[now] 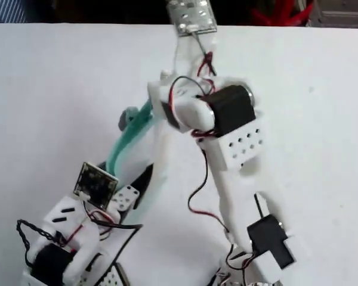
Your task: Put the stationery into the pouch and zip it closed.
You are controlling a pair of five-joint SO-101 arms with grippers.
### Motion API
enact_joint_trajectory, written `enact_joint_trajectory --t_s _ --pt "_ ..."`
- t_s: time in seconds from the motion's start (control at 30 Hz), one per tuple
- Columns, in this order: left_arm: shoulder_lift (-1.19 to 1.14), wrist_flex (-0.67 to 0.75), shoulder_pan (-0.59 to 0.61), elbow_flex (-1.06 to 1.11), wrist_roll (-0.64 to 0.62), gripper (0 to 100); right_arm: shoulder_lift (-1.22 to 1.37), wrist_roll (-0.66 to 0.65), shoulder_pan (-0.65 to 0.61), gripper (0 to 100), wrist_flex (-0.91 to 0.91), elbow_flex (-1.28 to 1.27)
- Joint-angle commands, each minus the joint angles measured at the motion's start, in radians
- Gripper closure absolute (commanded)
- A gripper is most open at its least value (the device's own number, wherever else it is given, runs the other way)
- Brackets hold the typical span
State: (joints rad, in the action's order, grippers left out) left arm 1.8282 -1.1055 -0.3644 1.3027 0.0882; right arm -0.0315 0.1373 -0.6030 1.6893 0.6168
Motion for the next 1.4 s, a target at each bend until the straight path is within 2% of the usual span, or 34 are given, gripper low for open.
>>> enact_joint_trajectory --t_s 0.0,0.07,0.17,0.3,0.4,0.5,0.63,0.8,0.87,0.97,1.1,1.23,1.37 --pt "0.001 0.017 0.007 -0.003 0.008 83 -0.03 -0.026 -0.031 70.8 0.024 0.026" --pt "0.001 0.017 0.007 -0.003 0.008 83 -0.058 -0.029 -0.035 65.6 0.022 0.046" --pt "0.001 0.015 0.007 -0.003 0.008 83 -0.097 -0.031 -0.015 67.5 0.022 0.11" --pt "0.001 0.015 0.007 -0.003 0.008 83 -0.125 -0.031 0.125 71.0 0.022 0.206" --pt "0.001 0.015 0.007 -0.003 0.008 83 -0.096 -0.054 0.265 71.4 0.022 0.187" --pt "0.001 0.015 0.007 -0.003 0.008 83 -0.018 -0.169 0.38 71.5 0.022 0.115" --pt "0.001 0.014 0.007 -0.003 0.008 83 0.153 -0.384 0.47 71.6 0.021 -0.002" --pt "0.001 0.014 0.007 -0.003 0.008 83 0.341 -0.687 0.487 75.5 -0.007 -0.132" --pt "0.001 0.014 0.007 -0.003 0.008 83 0.386 -0.772 0.492 75.5 -0.053 -0.19" --pt "0.001 0.014 0.007 -0.003 0.008 83 0.404 -0.913 0.501 75.5 -0.122 -0.287" --pt "0.001 0.014 0.007 -0.003 0.008 83 0.404 -1.172 0.507 75.7 -0.162 -0.433" --pt "0.001 0.015 0.007 -0.003 0.008 83 0.412 -1.224 0.529 75.8 -0.278 -0.526" --pt "0.001 0.015 0.007 -0.003 0.008 83 0.414 -1.269 0.521 75.9 -0.314 -0.592"
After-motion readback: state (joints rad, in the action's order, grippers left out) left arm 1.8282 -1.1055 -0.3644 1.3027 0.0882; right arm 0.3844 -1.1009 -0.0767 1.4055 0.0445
